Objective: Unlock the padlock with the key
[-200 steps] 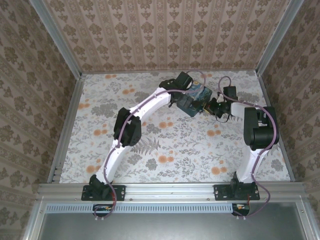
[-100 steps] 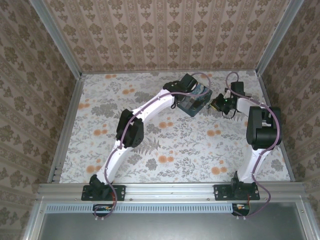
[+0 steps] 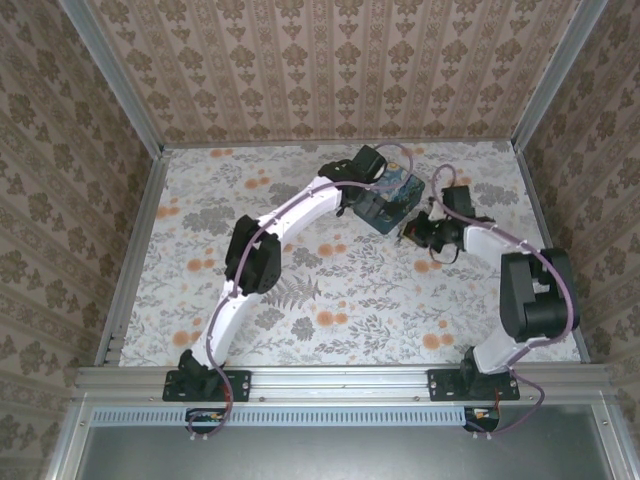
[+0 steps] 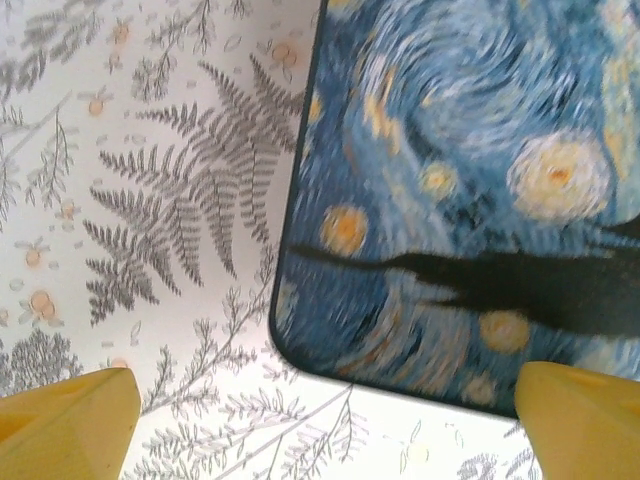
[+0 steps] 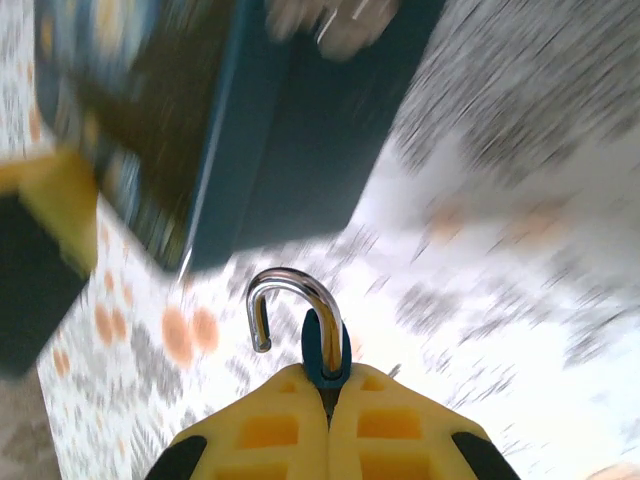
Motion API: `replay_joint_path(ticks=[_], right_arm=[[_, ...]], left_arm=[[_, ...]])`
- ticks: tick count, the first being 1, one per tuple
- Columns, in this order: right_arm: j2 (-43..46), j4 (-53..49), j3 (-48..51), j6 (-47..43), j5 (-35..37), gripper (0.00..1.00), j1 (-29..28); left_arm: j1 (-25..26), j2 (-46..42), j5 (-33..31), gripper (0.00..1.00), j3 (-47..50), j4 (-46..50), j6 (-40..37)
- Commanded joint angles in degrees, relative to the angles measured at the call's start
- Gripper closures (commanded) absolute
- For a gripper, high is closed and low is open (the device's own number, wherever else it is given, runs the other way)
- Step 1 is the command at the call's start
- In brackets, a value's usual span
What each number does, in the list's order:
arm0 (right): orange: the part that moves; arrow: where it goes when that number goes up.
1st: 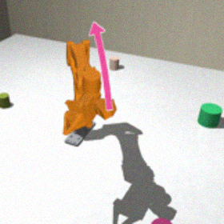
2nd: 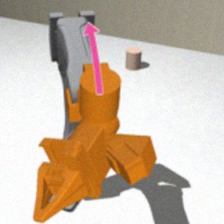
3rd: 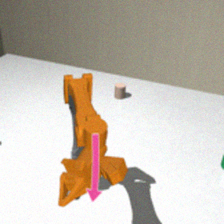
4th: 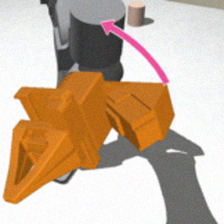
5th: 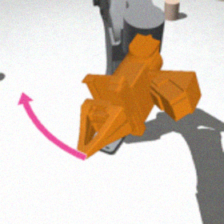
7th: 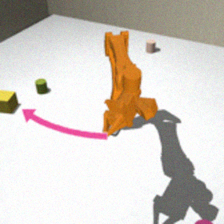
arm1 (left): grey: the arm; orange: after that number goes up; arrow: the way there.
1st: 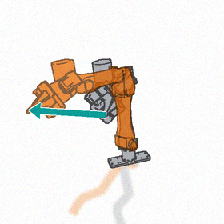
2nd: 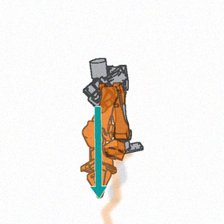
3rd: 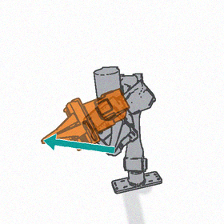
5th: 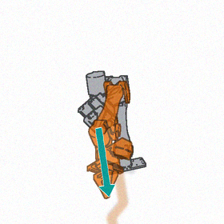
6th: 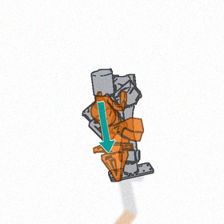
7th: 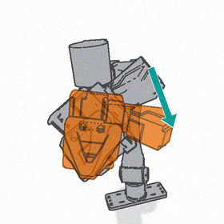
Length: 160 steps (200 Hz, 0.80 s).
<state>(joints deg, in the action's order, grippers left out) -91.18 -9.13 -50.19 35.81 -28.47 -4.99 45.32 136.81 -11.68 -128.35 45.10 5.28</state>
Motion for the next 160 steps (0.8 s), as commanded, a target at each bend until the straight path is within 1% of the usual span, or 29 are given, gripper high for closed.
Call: replay_joint_path(ticks=[1, 23, 36, 45, 72, 95, 110, 118, 135, 151, 152, 156, 159, 160], right_arm=[[4.08, 1.35, 3.04, 1.80, 1.37, 1.00, -6.80], [4.32, 4.00, 4.36, 4.22, 1.64, 1.00, -13.52], [3.72, 7.32, 5.17, 6.36, 1.63, 1.00, -16.77], [2.02, 10.79, 5.80, 8.42, 0.29, 1.00, -18.82], [-2.21, 16.82, 7.09, 11.09, -0.75, 1.00, -20.34], [-3.94, 17.30, 7.37, 10.64, -0.50, 0.99, -19.77], [-3.80, 16.77, 7.86, 10.08, -0.07, 0.92, -18.81], [-3.46, 16.68, 8.36, 9.91, -0.19, 0.85, -17.78], [-2.34, 16.20, 9.46, 9.54, -0.58, 0.76, -15.84], [-0.72, 15.24, 10.41, 9.00, -0.67, 0.61, -14.05], [-0.44, 14.96, 10.50, 8.90, -0.68, 0.59, -13.76], [0.00, 14.64, 10.61, 8.78, -0.66, 0.55, -13.40], [0.66, 14.16, 10.83, 8.61, -0.64, 0.49, -12.97], [0.66, 14.16, 10.83, 8.61, -0.64, 0.49, -12.97]], left_arm=[[-1.23, -6.96, 2.98, 0.00, 4.46, 0.29, 3.51], [-2.59, -13.13, 3.49, 0.00, 10.36, -2.09, 5.58], [-3.50, -16.91, 3.47, 0.00, 14.60, -3.34, 6.83], [-4.16, -19.77, 3.41, 0.00, 18.13, -4.63, 7.71], [-6.40, -27.72, 3.63, 0.00, 28.84, -8.21, 10.49], [-8.19, -33.04, 3.89, 0.00, 36.13, -10.39, 12.24], [-9.31, -35.96, 3.63, 0.00, 40.08, -11.28, 12.93], [-9.78, -37.40, 3.30, 0.00, 42.03, -11.59, 13.22], [-11.07, -40.42, 2.63, 0.00, 46.06, -12.83, 14.04], [-12.47, -42.96, 2.90, 0.00, 49.25, -13.92, 15.18], [-12.55, -43.17, 2.90, 0.00, 49.43, -14.00, 15.28], [-12.84, -43.82, 2.89, 0.00, 50.14, -14.30, 15.47], [-13.07, -44.31, 2.85, 0.00, 50.73, -14.53, 15.56], [-13.15, -44.46, 2.83, 0.00, 50.87, -14.61, 15.60]])
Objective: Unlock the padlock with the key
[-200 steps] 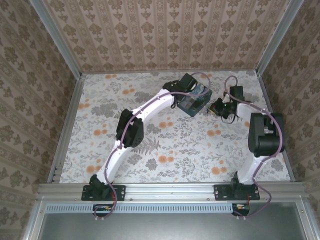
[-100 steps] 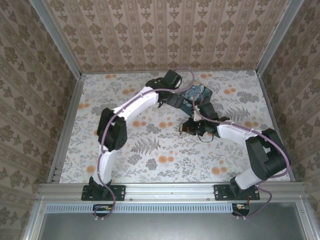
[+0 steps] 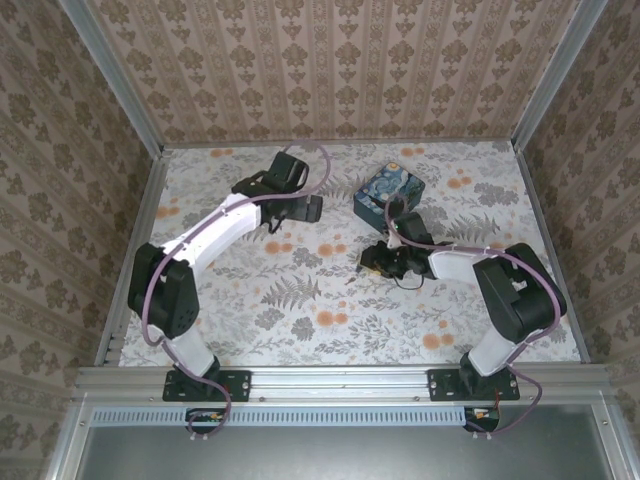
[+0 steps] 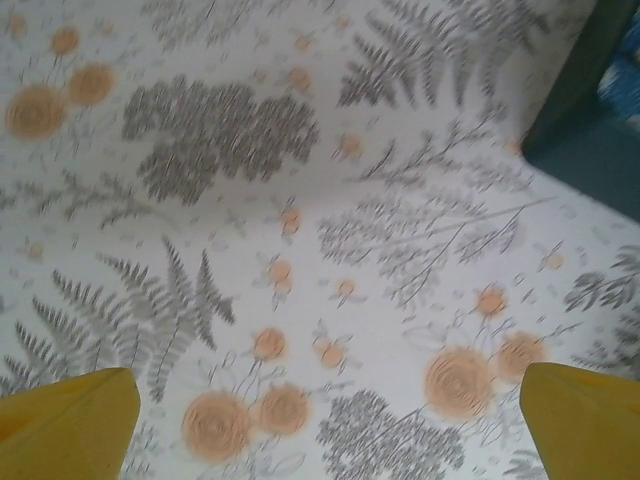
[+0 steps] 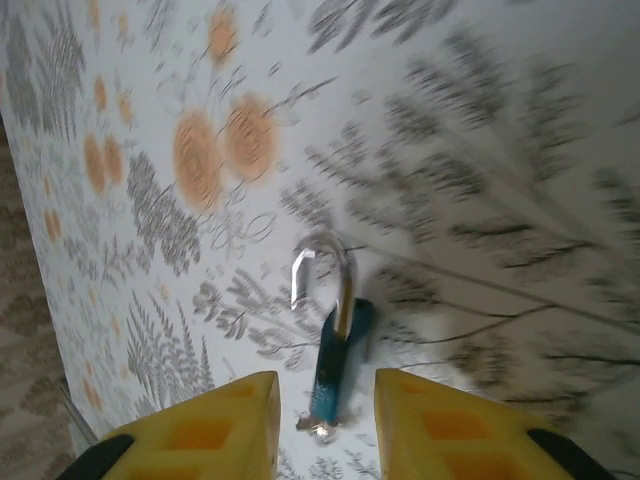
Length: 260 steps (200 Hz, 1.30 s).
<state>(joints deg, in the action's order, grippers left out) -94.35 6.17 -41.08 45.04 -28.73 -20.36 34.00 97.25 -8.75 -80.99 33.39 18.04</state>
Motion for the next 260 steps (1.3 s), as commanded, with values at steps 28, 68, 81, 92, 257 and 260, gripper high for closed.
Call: replay_joint_path(ticks=[28, 68, 81, 92, 257, 260], right_arm=[[9.43, -5.34, 1.95, -2.24, -0.50, 0.19, 5.83], [18.22, -14.53, -1.90, -6.62, 1.36, 0.01, 10.07], [19.92, -18.51, -4.39, -8.31, 3.88, 0.01, 11.22], [20.96, -20.94, -6.47, -10.02, 6.21, 0.00, 11.98], [24.17, 7.97, 7.11, -30.18, 44.74, 0.01, 19.83], [23.74, 8.54, 7.50, -30.48, 44.81, 0.00, 20.03]], left_arm=[[-4.03, -8.99, -0.79, 0.00, 6.90, -3.67, 3.31], [-7.45, -14.14, -2.61, 0.00, 10.69, -4.98, 3.32], [-9.53, -15.94, -4.65, 0.00, 12.15, -6.01, 2.80], [-10.44, -17.49, -6.59, 0.00, 13.40, -7.10, 2.01], [-27.65, -23.06, -10.79, 0.00, 51.62, -60.82, -21.28], [-27.79, -22.40, -10.84, 0.00, 52.00, -61.90, -21.17]])
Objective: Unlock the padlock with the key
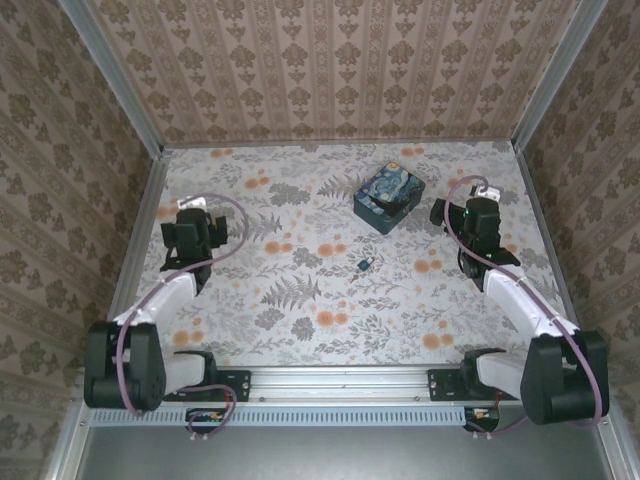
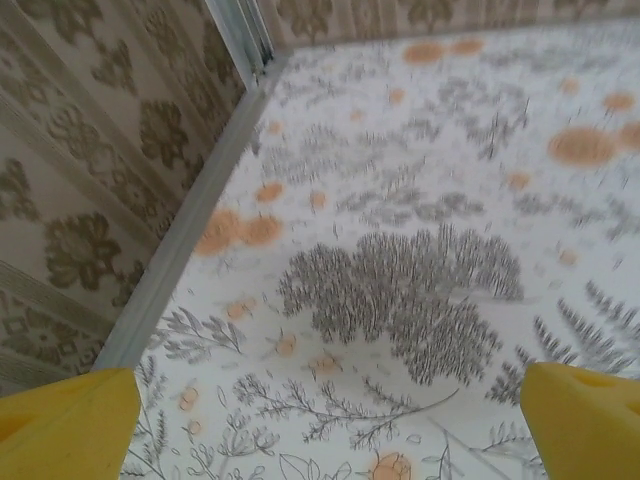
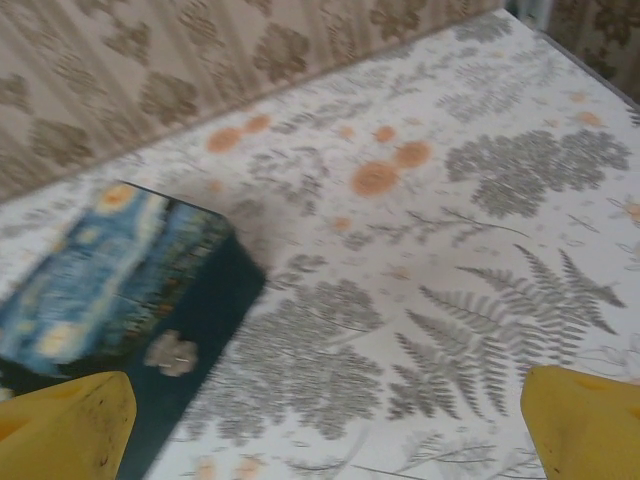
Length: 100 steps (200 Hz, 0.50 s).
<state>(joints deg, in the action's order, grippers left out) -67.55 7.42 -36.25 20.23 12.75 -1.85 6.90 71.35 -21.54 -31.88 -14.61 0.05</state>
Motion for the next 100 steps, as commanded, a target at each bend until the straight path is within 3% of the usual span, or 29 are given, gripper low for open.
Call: replay_joint_path(ticks=[1, 51, 69, 84, 100], right_arm=[[-3.26, 7.58, 2.76, -5.79, 3.33, 0.01, 1.59], [-9.45, 29.03, 11.16, -11.89, 1.93, 0.00, 2.95], [-11.72, 36.07, 13.73, -11.37, -3.05, 0.01, 4.48], [-13.53, 40.16, 15.40, -13.00, -7.14, 0.01, 4.48], [-15.43, 44.67, 16.88, -14.49, -10.66, 0.00, 4.41]], left_arm=[[-0.71, 3.73, 1.94, 0.00, 3.01, -14.28, -3.11], [-2.15, 10.99, 6.73, 0.00, 10.70, -33.60, -2.08], [-2.38, 14.99, 7.86, 0.00, 13.22, -42.01, -2.32], [-2.48, 17.24, 8.74, 0.00, 13.13, -44.30, -3.22], [-2.67, 16.89, 10.65, 0.00, 10.22, -37.83, -3.06]])
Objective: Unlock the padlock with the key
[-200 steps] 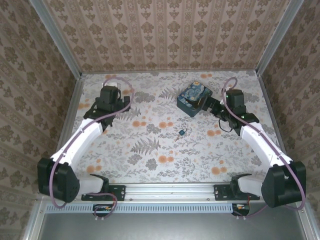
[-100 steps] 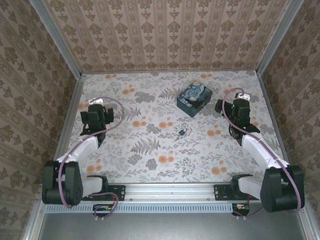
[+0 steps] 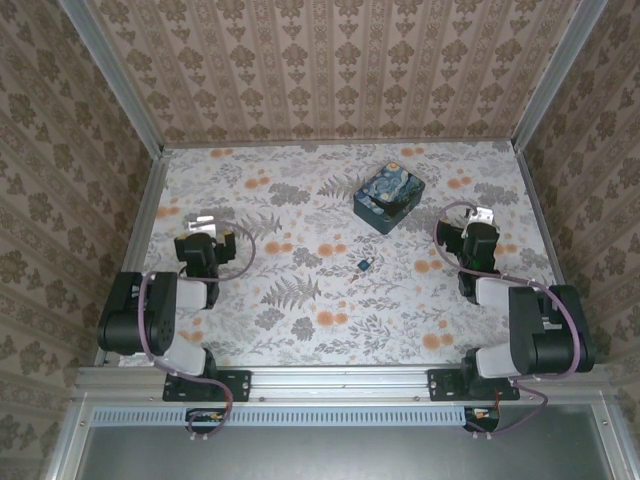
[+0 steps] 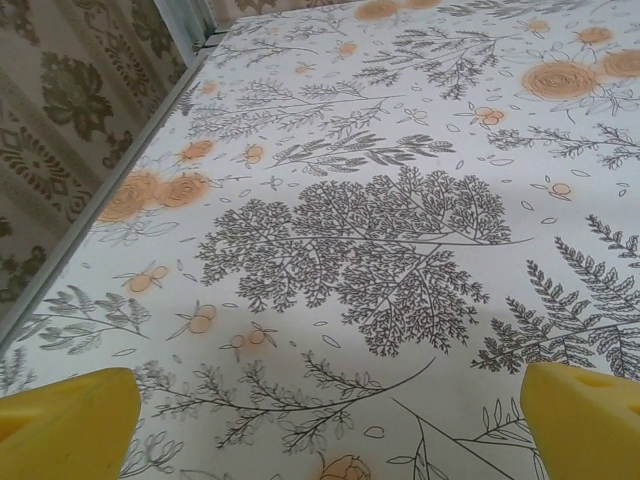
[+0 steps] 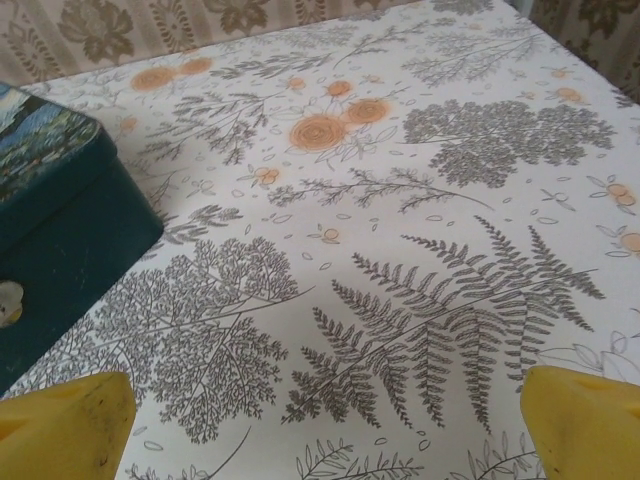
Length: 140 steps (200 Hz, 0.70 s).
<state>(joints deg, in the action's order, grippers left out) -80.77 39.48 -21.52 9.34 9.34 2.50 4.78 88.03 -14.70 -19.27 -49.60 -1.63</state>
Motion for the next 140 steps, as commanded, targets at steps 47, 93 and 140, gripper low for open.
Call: replay_joint_path(ticks=[47, 93, 140], right_arm=[[-7.52, 11.58, -1.12, -5.46, -8.94, 0.00, -0.98], [-7.03, 12.12, -0.59, -6.00, -6.61, 0.00, -2.15], [-7.02, 11.82, -0.72, -6.09, -6.74, 0.01, -2.15]], left_arm=[[-2.77, 0.12, 7.44, 0.00, -3.67, -0.06, 0.13], [-3.24, 0.13, 8.20, 0.00, -3.58, 0.03, 0.22], [-2.75, -0.10, 7.61, 0.00, -3.43, -0.41, -0.04]])
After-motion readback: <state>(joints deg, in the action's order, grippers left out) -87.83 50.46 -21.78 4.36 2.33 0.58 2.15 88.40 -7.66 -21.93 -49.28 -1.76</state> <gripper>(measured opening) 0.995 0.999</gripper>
